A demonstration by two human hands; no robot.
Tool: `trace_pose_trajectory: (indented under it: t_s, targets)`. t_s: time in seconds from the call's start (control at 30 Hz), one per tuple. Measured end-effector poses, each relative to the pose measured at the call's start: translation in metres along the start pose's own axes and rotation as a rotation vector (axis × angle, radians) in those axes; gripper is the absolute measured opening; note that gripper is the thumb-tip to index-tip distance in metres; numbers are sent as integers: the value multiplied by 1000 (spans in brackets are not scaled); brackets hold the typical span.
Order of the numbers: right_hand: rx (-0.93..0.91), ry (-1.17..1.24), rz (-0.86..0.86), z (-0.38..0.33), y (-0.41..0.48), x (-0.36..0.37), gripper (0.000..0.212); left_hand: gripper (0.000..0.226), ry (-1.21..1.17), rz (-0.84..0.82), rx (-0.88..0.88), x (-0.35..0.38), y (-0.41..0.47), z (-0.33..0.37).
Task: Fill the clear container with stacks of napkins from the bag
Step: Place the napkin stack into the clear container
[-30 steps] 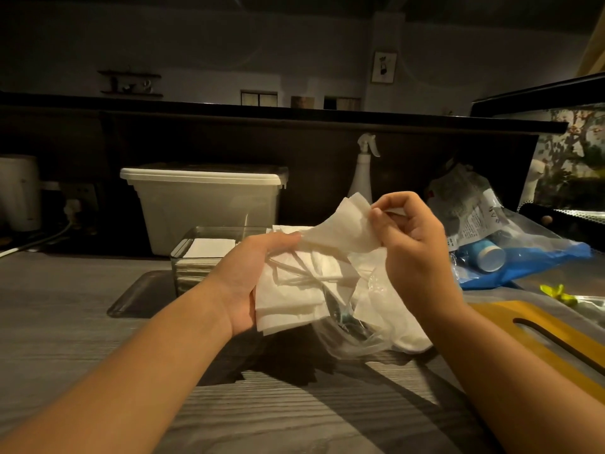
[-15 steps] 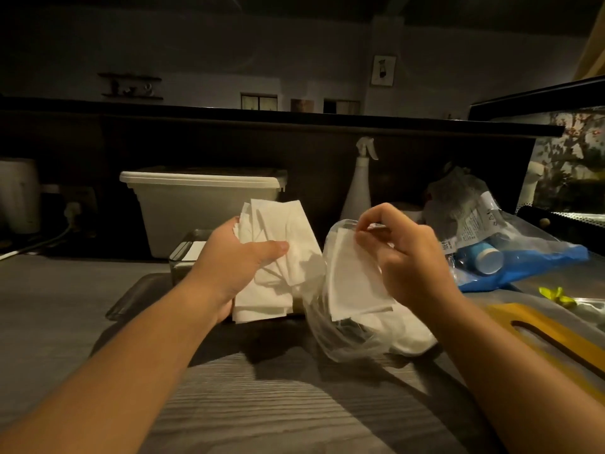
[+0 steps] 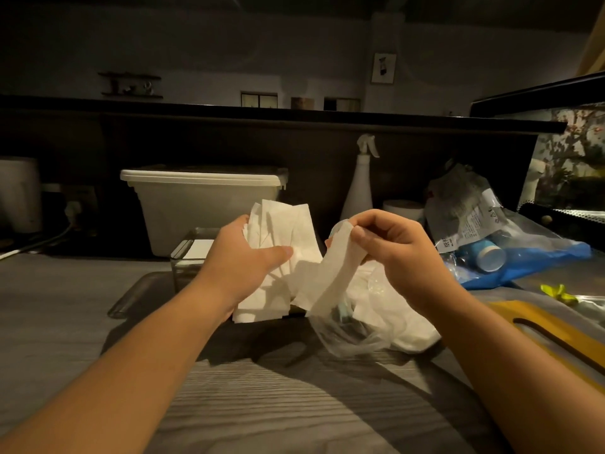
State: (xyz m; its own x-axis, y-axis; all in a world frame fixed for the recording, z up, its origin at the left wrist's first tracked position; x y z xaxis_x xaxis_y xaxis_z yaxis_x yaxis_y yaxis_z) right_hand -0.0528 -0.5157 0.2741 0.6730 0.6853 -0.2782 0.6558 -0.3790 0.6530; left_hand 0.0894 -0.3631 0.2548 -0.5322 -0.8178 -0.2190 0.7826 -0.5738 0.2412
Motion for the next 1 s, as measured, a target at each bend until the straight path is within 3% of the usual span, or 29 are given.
trace_pose_trajectory:
  t_s: [0.13, 0.37, 0.5, 0.6, 1.0]
  targets:
    - [69, 158, 11, 2, 0, 1, 16, 41, 61, -170, -23, 16, -7, 0]
    - [-68, -183, 13, -4, -5, 13, 17, 29, -129, -428, -200, 41, -20, -9]
    - [-108, -293, 80, -8, -8, 10, 15, 16, -269, -471, -320, 45, -25, -13]
    - [-144, -379, 113, -10, -11, 10, 16, 23, -328, -497, -406, 49, -29, -17]
    - [-132, -454, 172, -8, -14, 12, 19, 28, -372, -526, -385, 55, -33, -15]
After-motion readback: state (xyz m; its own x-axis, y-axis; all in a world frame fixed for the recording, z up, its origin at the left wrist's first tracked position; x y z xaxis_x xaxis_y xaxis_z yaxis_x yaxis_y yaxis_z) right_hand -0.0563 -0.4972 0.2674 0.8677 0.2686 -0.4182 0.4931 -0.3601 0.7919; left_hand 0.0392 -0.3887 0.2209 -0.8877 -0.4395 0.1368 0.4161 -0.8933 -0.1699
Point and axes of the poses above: each hand's wrist, its own y-axis towards the middle knuckle, its own x-axis out of the palm, z = x × y, the point moved 7 cm from there along y, towards the middle knuckle, and after that the axes turned 6 degrees about -x, right-handed, at the moved point
